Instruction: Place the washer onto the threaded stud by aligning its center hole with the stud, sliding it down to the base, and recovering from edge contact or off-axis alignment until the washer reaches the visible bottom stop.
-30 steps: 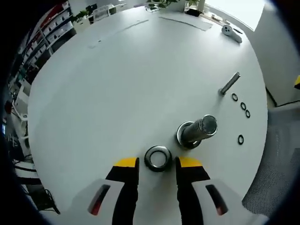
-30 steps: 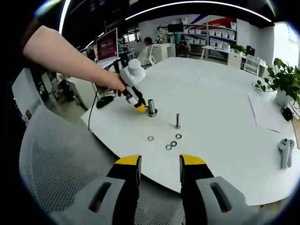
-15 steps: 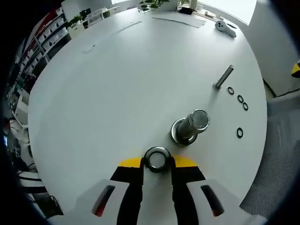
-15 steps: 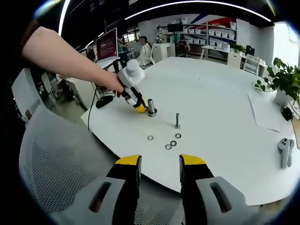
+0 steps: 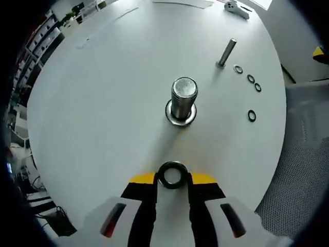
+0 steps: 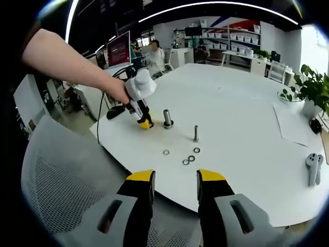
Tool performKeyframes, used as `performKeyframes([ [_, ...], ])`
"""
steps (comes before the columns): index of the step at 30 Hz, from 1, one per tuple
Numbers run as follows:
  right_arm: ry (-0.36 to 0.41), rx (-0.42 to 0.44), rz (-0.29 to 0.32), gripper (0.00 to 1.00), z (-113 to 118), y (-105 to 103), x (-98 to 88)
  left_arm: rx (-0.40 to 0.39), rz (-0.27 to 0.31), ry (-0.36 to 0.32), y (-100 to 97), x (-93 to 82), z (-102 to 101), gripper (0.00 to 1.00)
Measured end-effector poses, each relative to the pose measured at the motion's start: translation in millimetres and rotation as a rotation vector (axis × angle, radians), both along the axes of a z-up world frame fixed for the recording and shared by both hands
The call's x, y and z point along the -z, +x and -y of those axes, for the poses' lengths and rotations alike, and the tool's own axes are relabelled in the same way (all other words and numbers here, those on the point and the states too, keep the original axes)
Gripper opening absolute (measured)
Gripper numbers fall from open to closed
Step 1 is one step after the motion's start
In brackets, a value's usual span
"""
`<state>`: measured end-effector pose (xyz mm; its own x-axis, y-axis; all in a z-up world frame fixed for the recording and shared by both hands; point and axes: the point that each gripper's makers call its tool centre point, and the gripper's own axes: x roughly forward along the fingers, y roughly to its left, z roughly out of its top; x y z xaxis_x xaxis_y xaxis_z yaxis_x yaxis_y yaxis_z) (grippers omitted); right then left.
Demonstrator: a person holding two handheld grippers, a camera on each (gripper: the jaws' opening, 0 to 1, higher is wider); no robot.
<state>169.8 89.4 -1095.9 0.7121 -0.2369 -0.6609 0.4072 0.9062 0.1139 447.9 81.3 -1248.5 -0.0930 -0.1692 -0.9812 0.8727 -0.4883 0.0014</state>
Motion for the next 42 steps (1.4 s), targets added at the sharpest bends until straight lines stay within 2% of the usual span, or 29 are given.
performKeyframes([
  [1,0.0,0.0,0.001,0.35,0,0,0.7,0.0,0.003,-0.001,-7.0,-6.4,-4,0.22],
  [9,0.002,0.005,0.003,0.35,1,0,0.9,-0.035,-0.002,0.01,-10.0,-8.4,-8,0.24],
  [15,0.0,0.007,0.005,0.35,0,0,-0.8,-0.034,-0.005,0.011,-4.1,-4.8,-3,0.22],
  [18,0.001,0.004,0.0,0.35,1,1,1.3,-0.047,0.003,0.022,-13.7,-12.5,-9,0.21],
  [20,0.0,0.007,-0.002,0.35,-1,0,1.2,-0.051,0.009,0.025,-5.7,-7.4,-5,0.2],
  [22,0.0,0.011,-0.002,0.35,0,-1,-0.1,-0.044,0.008,0.019,-8.9,-8.9,-8,0.2],
  [25,0.001,0.011,-0.005,0.35,1,-1,1.5,-0.043,-0.004,0.001,-0.2,-4.5,-3,0.19],
  [29,0.002,0.015,-0.003,0.35,2,-1,2.1,0.001,0.013,-0.002,-9.1,-9.5,-10,0.19],
  [33,0.0,0.013,-0.004,0.35,2,-1,0.1,0.002,0.011,0.001,-5.5,-5.2,-8,0.19],
  [36,0.0,0.016,-0.002,0.35,1,-2,0.6,0.022,0.022,-0.016,-9.3,-12.4,-7,0.19],
  [39,0.0,0.019,-0.001,0.35,2,-2,-0.9,0.019,0.005,-0.036,-7.4,-18.1,-4,0.19],
  [42,-0.003,0.016,-0.004,0.35,3,-2,1.0,0.024,-0.019,-0.047,-8.2,-25.3,8,0.19],
])
